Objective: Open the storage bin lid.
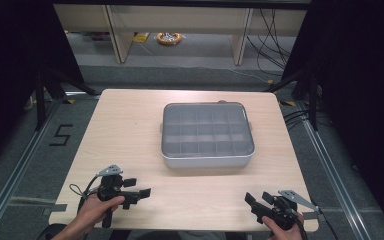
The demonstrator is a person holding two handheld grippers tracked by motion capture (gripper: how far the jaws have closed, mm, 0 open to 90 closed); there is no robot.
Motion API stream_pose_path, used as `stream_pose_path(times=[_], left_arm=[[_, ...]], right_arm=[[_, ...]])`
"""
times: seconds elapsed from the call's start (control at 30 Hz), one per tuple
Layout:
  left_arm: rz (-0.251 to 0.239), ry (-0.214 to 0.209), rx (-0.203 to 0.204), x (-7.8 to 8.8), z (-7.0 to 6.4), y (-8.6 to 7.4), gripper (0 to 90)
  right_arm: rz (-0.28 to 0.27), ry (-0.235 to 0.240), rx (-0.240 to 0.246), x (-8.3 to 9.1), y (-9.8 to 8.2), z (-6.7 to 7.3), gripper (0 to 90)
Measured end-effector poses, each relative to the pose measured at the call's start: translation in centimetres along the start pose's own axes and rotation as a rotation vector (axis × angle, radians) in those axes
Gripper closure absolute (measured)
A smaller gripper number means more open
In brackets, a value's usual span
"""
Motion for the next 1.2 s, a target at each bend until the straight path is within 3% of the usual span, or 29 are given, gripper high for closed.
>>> stream_pose_path(times=[0.03,0.07,0.1,0.13,0.17,0.2,0.23,0.37,0.43,0.5,0.57,0.6,0.63,0.67,0.7,0.77,0.8,0.83,0.87,0.9,0.97,1.0,1.17,1.2], left_arm=[[-0.004,0.0,0.002,-0.1,0.0,0.1,15.2],[0.002,0.0,0.006,-0.1,0.0,0.1,15.2],[0.002,0.004,0.004,-0.1,0.0,0.2,15.2],[-0.005,0.003,0.006,-0.2,0.1,0.3,15.2],[-0.004,0.003,0.008,-0.3,0.1,0.3,15.2],[-0.002,0.005,0.014,-0.3,0.1,0.4,15.2],[-0.008,0.003,0.011,-0.4,0.2,0.5,15.2],[-0.004,0.009,0.009,-0.5,0.3,0.8,15.2],[-0.016,0.008,0.011,-0.5,0.3,1.1,15.2],[-0.017,0.008,0.013,-0.5,0.3,1.2,15.2],[-0.012,0.003,0.024,-0.6,0.4,1.4,15.2],[-0.007,-0.018,0.056,-0.6,0.3,1.4,15.2],[0.003,-0.034,0.069,-0.7,0.0,1.4,15.2],[0.003,-0.034,0.069,-0.7,0.0,1.4,15.2],[-0.012,-0.018,0.055,-0.7,-0.1,1.8,15.2],[-0.017,-0.016,0.052,-0.7,0.0,1.9,15.2],[-0.019,-0.013,0.053,-0.7,0.0,2.3,15.2],[-0.019,-0.013,0.053,-0.7,0.0,2.3,15.2],[-0.025,-0.009,0.052,-0.7,0.1,2.5,15.2],[-0.021,-0.01,0.05,-0.7,0.1,2.7,15.2],[-0.024,-0.008,0.046,-0.7,0.1,2.9,15.2],[-0.02,-0.015,0.044,-0.8,0.1,3.0,15.2],[-0.041,-0.002,0.058,-0.7,0.7,4.2,15.2],[-0.041,-0.002,0.058,-0.7,0.7,4.2,15.2]], right_arm=[[0.015,-0.024,0.029,0.1,0.0,-0.4,25.8],[0.01,0.005,0.006,0.0,0.1,-0.1,25.8],[-0.002,0.006,-0.03,-0.1,0.2,0.1,25.8],[0.001,0.004,0.015,-0.2,0.3,-0.3,25.8],[0.003,0.0,0.005,-0.2,0.3,-0.3,25.7],[0.006,0.018,-0.046,-0.3,0.4,0.1,25.7],[0.0,0.012,-0.014,-0.5,0.5,-0.2,25.7],[0.002,0.002,-0.024,-0.9,1.0,-0.4,25.5],[-0.019,0.008,-0.004,-1.2,1.4,-0.6,25.5],[-0.001,0.011,-0.005,-1.2,1.5,-0.7,25.4],[-0.005,0.007,-0.044,-1.6,2.0,-0.7,25.1],[-0.002,0.014,-0.047,-1.8,2.1,-0.7,24.9],[0.03,0.034,-0.127,-1.7,2.1,-0.1,24.9],[0.03,0.034,-0.127,-1.7,2.1,-0.1,24.9],[0.023,0.02,-0.094,-2.2,2.5,-0.7,25.0],[0.027,0.028,-0.109,-2.1,2.8,-0.5,24.9],[-0.003,0.016,-0.029,-2.5,3.7,-1.1,24.9],[-0.003,0.016,-0.029,-2.5,3.7,-1.1,24.9],[0.021,0.023,-0.085,-2.3,3.9,-0.8,24.9],[-0.006,0.024,-0.048,-2.6,4.8,-1.2,25.0],[-0.005,0.012,-0.036,-2.8,5.0,-1.5,25.2],[0.008,0.018,-0.089,-2.8,5.3,-1.1,25.2],[0.007,0.034,-0.108,-3.4,7.3,-1.4,25.4],[0.0,0.028,-0.09,-3.6,7.6,-1.6,25.5]])
Point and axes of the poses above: each handheld gripper's, and its own axes: x roughly backward along the jaws, y roughly out of its top, z roughly to its left, the point moved 8 cm from there along -x, roughly forward along the jaws, and after that the axes turned 9 degrees about x, right-handed, at the moved point
